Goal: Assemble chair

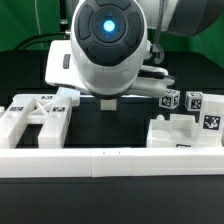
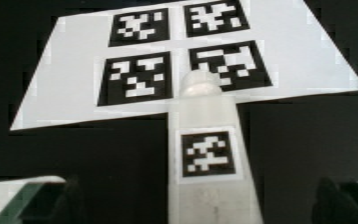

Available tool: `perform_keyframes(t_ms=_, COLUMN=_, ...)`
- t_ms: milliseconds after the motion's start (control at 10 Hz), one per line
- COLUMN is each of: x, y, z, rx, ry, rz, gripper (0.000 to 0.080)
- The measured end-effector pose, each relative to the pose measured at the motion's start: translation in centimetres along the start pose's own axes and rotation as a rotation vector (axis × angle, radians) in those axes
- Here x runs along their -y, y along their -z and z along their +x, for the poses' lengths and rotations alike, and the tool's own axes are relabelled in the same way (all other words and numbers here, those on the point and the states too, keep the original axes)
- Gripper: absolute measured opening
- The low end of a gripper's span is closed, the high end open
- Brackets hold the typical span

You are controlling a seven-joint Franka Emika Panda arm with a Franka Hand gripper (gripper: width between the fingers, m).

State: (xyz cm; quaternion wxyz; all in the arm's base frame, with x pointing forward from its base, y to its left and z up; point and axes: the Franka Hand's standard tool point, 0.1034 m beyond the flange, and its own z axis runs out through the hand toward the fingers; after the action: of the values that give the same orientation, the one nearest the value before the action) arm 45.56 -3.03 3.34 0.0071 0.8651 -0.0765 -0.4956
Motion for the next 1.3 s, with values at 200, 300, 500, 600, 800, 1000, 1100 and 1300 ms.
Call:
perform_keyframes(t_ms=200, x=0.8, y=0.0, z=0.0, rx=-0.008, ry=0.022, rz=0.030, gripper=0.0649)
perform_keyframes(t_ms=300, x=1.4, y=0.4, z=0.8, rx=-0.085, ry=0.049, rz=0.048, gripper=0.0649)
perform_keyframes(t_ms=500, x=1.3, y=0.3, z=0.7, rx=-0.112, ry=0.050, rz=0.051, gripper=0.0649)
perform_keyframes(t_ms=600, x=1.2, y=0.3, z=0.8, rx=-0.111, ry=0.049, rz=0.051, gripper=0.0649)
perform_keyframes(t_ms=800, x=1.2, y=0.1, z=0.9, rx=-0.114, ry=0.049, rz=0.051, gripper=0.0649)
perform_keyframes(t_ms=1000, x=1.4, y=-1.1, z=1.3, rx=-0.122, ry=0.050, rz=0.052, gripper=0.0649)
perform_keyframes(t_ms=1100, x=1.4, y=-1.3, z=1.5, rx=-0.129, ry=0.050, rz=0.051, gripper=0.0649)
perform_keyframes(t_ms=1300, x=1.5, y=-1.8, z=1.7, rx=-0.129, ry=0.051, rz=0.048, gripper=0.0649)
